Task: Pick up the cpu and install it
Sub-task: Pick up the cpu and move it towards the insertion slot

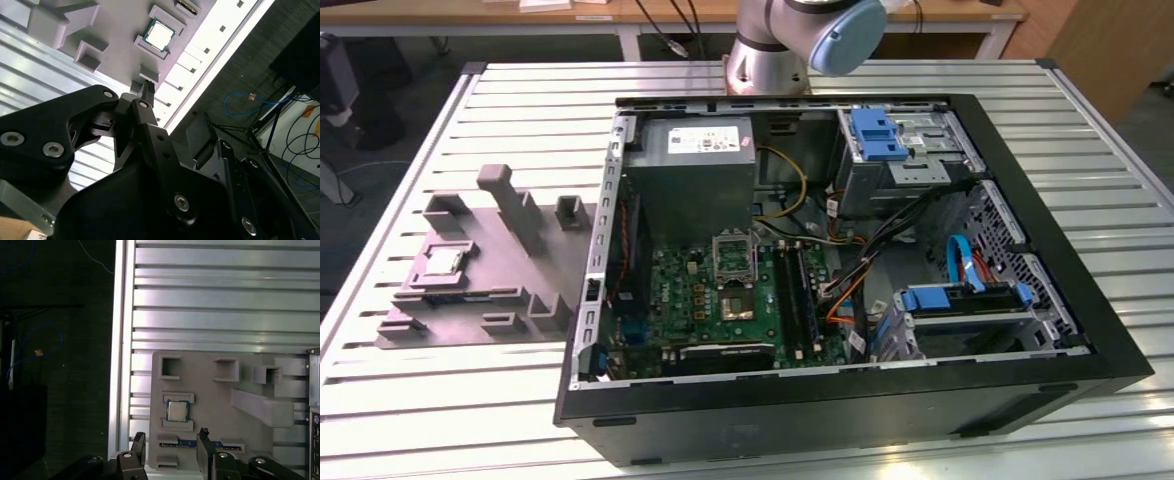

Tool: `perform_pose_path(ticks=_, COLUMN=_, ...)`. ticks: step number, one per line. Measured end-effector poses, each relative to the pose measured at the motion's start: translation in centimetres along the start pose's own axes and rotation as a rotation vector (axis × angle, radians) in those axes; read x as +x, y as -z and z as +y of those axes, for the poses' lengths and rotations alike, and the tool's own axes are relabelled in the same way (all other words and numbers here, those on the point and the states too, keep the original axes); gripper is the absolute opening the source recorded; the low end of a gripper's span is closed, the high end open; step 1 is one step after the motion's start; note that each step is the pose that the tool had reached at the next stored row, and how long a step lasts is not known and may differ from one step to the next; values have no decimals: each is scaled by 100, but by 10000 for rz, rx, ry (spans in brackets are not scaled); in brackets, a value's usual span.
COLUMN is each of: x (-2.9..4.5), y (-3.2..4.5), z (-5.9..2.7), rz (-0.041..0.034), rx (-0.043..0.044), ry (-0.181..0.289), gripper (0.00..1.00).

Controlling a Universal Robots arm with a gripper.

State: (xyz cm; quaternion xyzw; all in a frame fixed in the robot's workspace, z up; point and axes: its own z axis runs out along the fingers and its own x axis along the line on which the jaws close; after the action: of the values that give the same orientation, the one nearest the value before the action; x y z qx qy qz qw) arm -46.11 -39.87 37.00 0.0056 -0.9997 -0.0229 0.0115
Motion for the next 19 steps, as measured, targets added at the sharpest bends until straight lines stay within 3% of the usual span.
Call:
perform_pose_path(ticks=8, x=5, y=-13, z=0, rz=-1, rx=0, ry=0, gripper=53)
perform_pose_path(ticks=19, x=2, y=-104, z=-5, rz=5, rx=1, ry=0, gripper=53)
